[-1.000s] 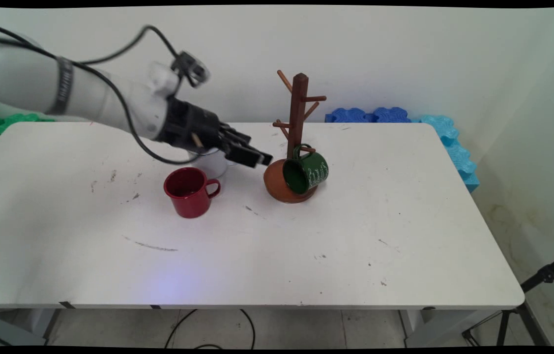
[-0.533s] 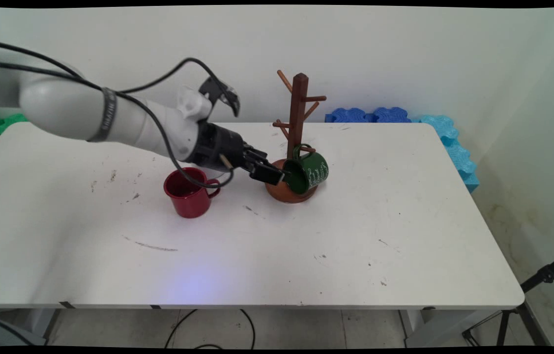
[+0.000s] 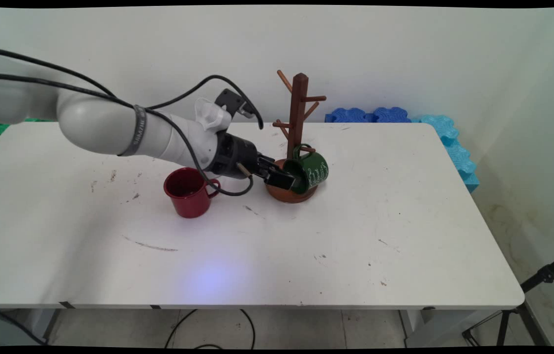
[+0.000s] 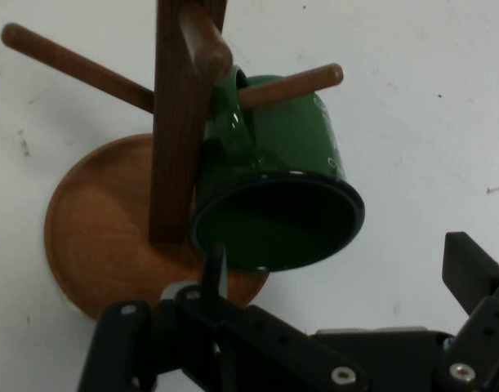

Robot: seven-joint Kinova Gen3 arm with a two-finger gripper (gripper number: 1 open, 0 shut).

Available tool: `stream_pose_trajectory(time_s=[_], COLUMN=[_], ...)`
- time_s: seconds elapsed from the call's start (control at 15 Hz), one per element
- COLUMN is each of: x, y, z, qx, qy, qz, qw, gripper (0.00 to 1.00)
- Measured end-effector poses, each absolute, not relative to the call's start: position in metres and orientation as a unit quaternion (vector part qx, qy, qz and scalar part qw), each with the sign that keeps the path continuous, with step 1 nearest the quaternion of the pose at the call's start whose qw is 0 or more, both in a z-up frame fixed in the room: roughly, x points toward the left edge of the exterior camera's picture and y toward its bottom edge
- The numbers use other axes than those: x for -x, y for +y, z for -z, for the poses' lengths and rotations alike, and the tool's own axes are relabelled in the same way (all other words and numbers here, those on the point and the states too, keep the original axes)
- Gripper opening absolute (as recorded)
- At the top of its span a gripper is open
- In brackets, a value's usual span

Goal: Pick up the green mug from the rack

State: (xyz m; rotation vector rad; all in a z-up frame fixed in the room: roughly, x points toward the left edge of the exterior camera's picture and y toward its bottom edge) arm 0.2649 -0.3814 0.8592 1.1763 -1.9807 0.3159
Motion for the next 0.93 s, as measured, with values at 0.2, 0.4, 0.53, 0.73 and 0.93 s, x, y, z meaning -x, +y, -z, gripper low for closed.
stream_pose_trajectory(time_s=[0.2,0.4,0.53,0.73,0.93], x=[-0.264,-0.264,-0.263,-0.262,-0.257], y=[-0.383,-0.38,-0.376,-0.368,-0.363], z=[-0.857,-0.855,-0.852,-0.846,-0.838], qx=[-0.471,-0.479,-0.484,-0.492,-0.5], qy=[-0.768,-0.752,-0.743,-0.732,-0.719], qz=[-0.137,-0.141,-0.139,-0.134,-0.13], qw=[0.412,0.43,0.44,0.452,0.464], gripper=[1.0,1.0,1.0,1.0,1.0])
